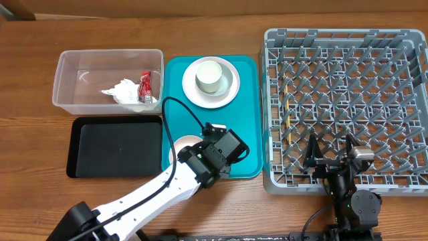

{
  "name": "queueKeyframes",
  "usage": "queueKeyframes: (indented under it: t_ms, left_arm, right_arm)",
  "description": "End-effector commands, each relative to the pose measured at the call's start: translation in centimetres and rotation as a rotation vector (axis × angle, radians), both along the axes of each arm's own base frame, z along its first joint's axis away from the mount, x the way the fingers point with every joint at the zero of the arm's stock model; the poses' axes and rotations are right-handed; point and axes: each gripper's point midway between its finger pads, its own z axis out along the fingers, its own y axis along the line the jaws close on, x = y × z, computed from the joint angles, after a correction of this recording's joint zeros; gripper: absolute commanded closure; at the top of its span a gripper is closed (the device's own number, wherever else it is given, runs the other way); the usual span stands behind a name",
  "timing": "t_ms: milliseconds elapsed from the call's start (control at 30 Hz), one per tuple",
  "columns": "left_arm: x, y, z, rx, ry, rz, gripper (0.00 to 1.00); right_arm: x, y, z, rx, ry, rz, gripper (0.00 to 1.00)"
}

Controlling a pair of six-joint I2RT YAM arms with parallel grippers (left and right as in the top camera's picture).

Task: Sort waste into correct bins and load items into the dishwasher
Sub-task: 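Reach the left gripper to the pink rice bowl and grip its rim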

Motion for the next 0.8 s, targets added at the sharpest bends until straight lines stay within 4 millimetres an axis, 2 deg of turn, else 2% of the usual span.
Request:
queueKeyframes:
  t_ms: [0,300,600,767]
  left_arm:
    - [0.8,1.5,-1.1,0.083,-0.032,0.038,0.69]
    - [0.7,1.5,-4.1,0.145,0.019,0.034,0.72]
    - [1.0,1.7,-3.9,0.157,0.006,0.037,0.73]
    - [1.2,1.4,-3.6,0.15,0.001,0.038,0.79]
  right_arm:
    - [0.0,0.1,-0.1,-0.003,-0.007,0.006,0.0]
    - [0.0,0.1,-0.1,-0.003,-0.007,0.006,0.0]
    - [0.0,0.1,-0.1,-0.003,-0.007,0.006,0.0]
    - [0.0,0.1,-0.1,-0.003,-0.007,0.006,0.0]
